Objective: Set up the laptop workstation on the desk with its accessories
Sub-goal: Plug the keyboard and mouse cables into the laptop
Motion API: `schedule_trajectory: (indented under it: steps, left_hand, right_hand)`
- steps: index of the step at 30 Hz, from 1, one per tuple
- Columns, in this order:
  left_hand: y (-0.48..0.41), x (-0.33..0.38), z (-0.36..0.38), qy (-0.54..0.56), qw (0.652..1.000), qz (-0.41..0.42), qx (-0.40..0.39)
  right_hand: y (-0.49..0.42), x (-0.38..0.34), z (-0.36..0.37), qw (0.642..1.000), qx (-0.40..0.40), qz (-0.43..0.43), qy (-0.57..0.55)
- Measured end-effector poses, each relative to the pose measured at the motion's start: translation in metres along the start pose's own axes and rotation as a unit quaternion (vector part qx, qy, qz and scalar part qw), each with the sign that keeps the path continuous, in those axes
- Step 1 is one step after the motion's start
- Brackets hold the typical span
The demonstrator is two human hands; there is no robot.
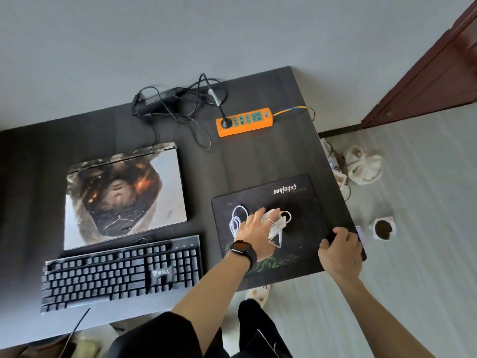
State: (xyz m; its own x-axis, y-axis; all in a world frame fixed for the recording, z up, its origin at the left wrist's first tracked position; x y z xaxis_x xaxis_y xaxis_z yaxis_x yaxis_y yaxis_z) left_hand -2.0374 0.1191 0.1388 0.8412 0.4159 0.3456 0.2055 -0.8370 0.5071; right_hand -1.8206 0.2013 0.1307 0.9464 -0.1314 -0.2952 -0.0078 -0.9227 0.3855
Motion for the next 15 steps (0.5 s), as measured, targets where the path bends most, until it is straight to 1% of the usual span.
schedule_trajectory:
  steps: [3,5,7,9,12,15]
  left_hand:
    - [0.027,-0.026,-0.005,-0.001,1.000,0.015,0.004]
    - [0.049,-0.056,-0.012,0.000,1.000,-0.009,0.019]
    - [0.077,-0.098,-0.020,0.019,0.997,-0.061,0.038]
    - [0.110,-0.145,-0.024,0.045,0.988,-0.132,0.063]
    - [0.166,-0.217,-0.027,0.106,0.957,-0.245,0.112]
    - [0.225,-0.282,-0.022,0.129,0.922,-0.340,0.131]
  right_hand:
    - [0.023,-0.039,0.003,0.997,0.019,-0.067,-0.025]
    - [0.043,-0.071,0.010,0.991,0.010,-0.127,-0.046]
    - [0.067,-0.106,0.022,0.979,-0.006,-0.195,-0.053]
    - [0.097,-0.139,0.035,0.961,-0.020,-0.270,-0.059]
    - [0.139,-0.180,0.058,0.932,-0.056,-0.354,-0.061]
    - [0.175,-0.211,0.086,0.905,-0.120,-0.409,0.003]
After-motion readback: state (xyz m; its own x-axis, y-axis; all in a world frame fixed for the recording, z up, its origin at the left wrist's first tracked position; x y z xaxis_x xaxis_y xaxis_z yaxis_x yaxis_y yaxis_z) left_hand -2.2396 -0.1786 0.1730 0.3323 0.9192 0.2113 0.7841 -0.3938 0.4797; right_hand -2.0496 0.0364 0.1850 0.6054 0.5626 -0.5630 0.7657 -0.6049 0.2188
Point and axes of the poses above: each hand's wrist, its own y-axis away from the middle knuckle, its own z-axis out of the palm, x = y × z, the point moved 6 cm from there along -y, towards the middle knuckle, and after that the axes turned 5 degrees about -y, right-handed, at the moved point
